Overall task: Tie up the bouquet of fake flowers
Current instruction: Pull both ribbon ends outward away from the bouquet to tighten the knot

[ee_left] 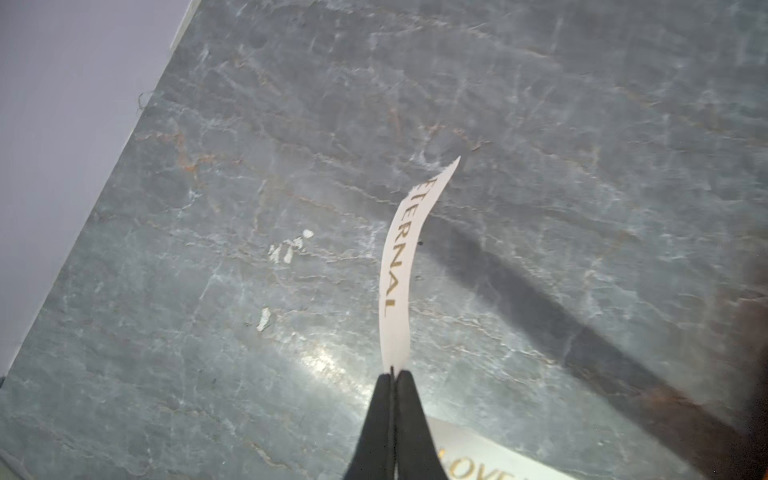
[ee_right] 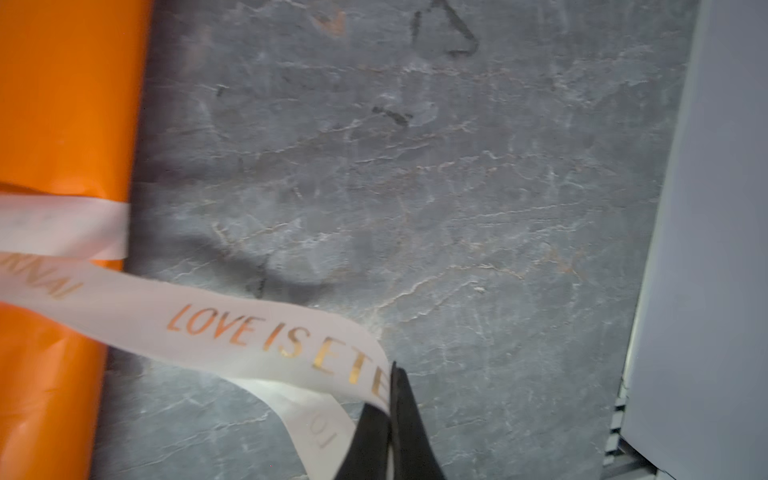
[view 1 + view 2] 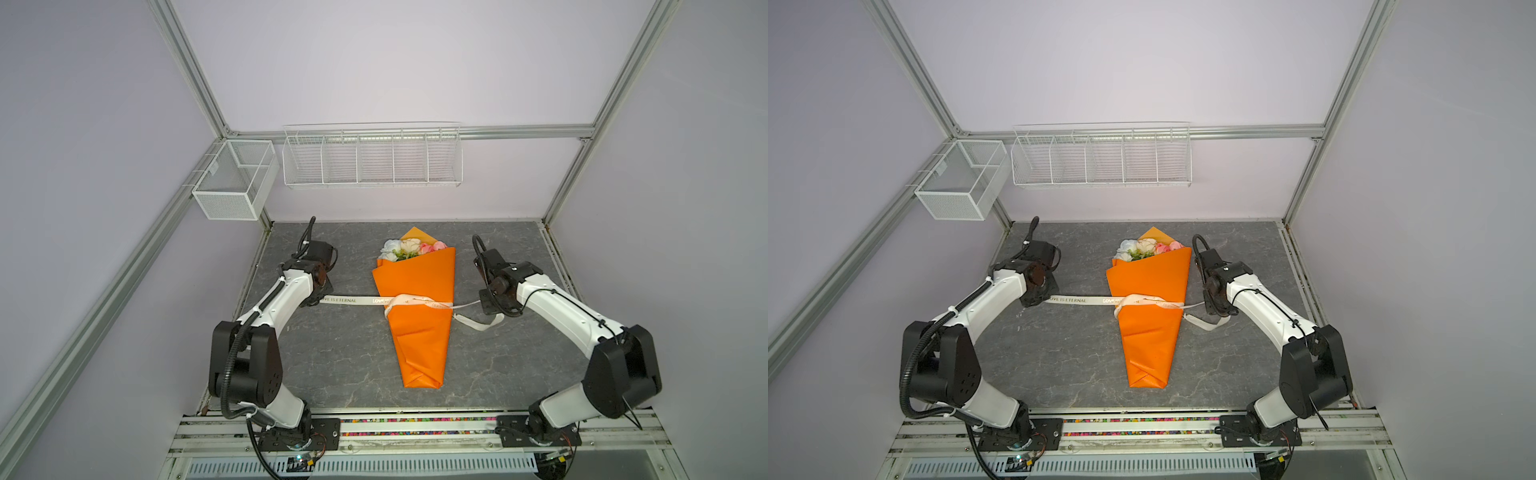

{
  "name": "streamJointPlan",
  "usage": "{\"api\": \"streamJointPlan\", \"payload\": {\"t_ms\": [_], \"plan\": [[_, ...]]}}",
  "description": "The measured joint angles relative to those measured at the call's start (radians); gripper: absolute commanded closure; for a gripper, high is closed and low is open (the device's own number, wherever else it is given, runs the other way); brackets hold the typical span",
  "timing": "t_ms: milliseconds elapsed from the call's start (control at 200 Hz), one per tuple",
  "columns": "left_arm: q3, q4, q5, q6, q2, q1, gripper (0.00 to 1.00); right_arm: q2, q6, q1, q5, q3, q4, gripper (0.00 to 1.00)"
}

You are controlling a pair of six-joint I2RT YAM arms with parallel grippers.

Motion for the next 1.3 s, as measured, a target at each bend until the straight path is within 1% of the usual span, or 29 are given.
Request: {"api": "streamJointPlan", "payload": {"t_ms": [90,200,295,355,440,550,710,860,1090,1195,1300], "plan": [[-0.039,0.004,0.021,0.006,-0.061,0.032,1.0,-0.018,-0.017,-0.022,0.03,0.0,-0.009,0.93],[-0.073,0.014,0.038,0.01,-0.13,0.042,1.0,-0.041,-0.031,-0.035,0.069,-0.001,-0.011,0.93],[-0.106,0.03,0.057,0.01,-0.163,0.051,1.0,-0.053,-0.04,-0.049,0.114,-0.001,-0.011,0.93],[-0.135,0.044,0.084,0.005,-0.172,0.072,1.0,-0.059,-0.043,-0.068,0.137,-0.003,-0.01,0.93],[-0.187,0.064,0.126,-0.005,-0.186,0.124,1.0,-0.065,-0.047,-0.101,0.151,-0.009,-0.01,0.93],[-0.263,0.081,0.193,-0.021,-0.234,0.212,1.0,-0.069,-0.052,-0.145,0.155,-0.033,-0.002,0.93],[-0.303,0.1,0.277,-0.033,-0.291,0.332,1.0,-0.069,-0.056,-0.231,0.127,-0.076,0.029,0.93],[-0.327,0.129,0.347,-0.032,-0.284,0.416,1.0,-0.055,-0.056,-0.33,0.08,-0.083,0.067,0.93],[-0.382,0.161,0.458,-0.027,-0.246,0.601,1.0,-0.009,-0.055,-0.48,-0.001,-0.073,0.131,0.93],[-0.383,0.171,0.497,-0.019,-0.201,0.669,1.0,0.026,-0.055,-0.534,-0.006,-0.061,0.161,0.93],[-0.371,0.161,0.501,-0.007,-0.144,0.721,1.0,0.055,-0.056,-0.57,0.008,-0.055,0.183,0.93]]}}
